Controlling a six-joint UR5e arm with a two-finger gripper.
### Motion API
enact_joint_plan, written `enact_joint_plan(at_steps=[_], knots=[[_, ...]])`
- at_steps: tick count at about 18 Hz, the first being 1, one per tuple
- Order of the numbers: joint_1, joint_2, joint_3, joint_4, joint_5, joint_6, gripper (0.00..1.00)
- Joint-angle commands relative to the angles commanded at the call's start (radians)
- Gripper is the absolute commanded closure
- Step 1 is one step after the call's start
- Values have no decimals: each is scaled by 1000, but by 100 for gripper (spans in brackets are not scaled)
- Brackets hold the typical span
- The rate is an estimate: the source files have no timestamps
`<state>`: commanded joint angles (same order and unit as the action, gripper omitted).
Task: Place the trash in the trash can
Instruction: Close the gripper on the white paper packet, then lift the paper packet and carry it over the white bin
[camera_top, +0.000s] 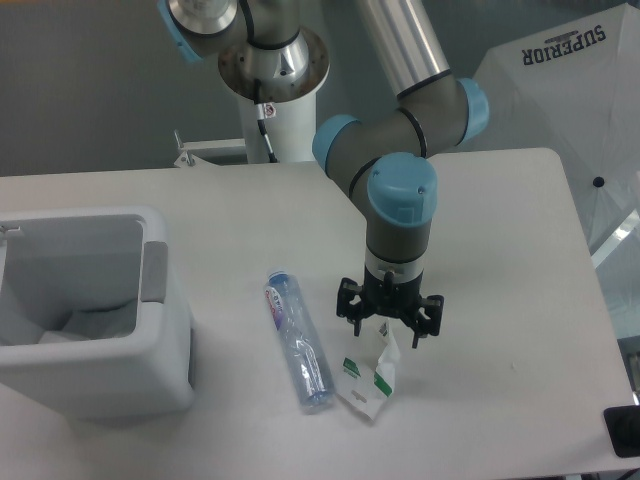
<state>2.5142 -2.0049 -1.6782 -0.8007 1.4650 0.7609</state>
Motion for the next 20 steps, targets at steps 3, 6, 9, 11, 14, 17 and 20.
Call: enact_joint_plan(at_steps=[3,6,9,11,14,17,20], knots=[[0,2,0,-2,-2,-9,83],[0,2,0,-3,-6,-11,97],[0,8,12,-2,-9,-3,100],[0,11,29,-2,-11,-6,100],[3,29,72,-3,-63,-18,100],[17,64,129,-3,-179,-96,100],[26,127,152,-3,-286,-127,100]])
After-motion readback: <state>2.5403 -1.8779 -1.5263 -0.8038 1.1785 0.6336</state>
